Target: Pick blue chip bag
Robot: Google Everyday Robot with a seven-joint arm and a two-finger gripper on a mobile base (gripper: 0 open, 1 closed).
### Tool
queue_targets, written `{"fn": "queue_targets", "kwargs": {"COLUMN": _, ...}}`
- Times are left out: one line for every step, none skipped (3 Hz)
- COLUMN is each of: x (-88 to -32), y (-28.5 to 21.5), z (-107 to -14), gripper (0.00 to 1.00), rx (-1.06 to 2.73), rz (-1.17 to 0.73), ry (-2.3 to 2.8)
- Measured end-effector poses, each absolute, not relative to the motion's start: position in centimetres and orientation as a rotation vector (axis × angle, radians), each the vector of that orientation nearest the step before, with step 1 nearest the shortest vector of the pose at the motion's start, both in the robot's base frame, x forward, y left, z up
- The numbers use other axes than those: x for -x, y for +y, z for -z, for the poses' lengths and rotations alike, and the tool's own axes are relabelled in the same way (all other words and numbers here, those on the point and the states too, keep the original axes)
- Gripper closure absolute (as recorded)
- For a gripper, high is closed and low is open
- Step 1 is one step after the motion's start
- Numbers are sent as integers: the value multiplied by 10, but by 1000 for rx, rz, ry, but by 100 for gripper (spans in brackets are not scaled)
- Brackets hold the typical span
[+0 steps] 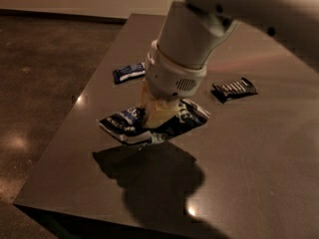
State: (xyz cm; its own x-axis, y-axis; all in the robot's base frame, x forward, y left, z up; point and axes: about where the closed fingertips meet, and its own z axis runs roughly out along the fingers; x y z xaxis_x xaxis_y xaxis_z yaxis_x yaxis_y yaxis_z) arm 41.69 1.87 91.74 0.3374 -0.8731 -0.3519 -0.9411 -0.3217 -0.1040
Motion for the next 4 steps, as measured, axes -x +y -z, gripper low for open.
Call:
{"fn": "queue_targets", "kwargs": {"x": -428, "y": 13, "z": -957, "gripper": 100, "rx": 2264, "rz": -348, "ry": 1581}}
{"fn": "queue_targets", "kwargs": {"x": -432, "y": 13, "z": -992, "gripper": 100, "rx": 2222, "rz": -376, "ry": 1517}}
{"fn": "queue_targets", "kwargs": {"x": -429, "y": 18, "z": -1021, "gripper": 100, "rx": 2181, "rz": -405, "ry": 1438}}
{"fn": "queue_targets", "kwargs": {"x": -429, "y": 18, "z": -1021, "gripper": 100, "rx": 2181, "rz": -405, "ry": 1438}}
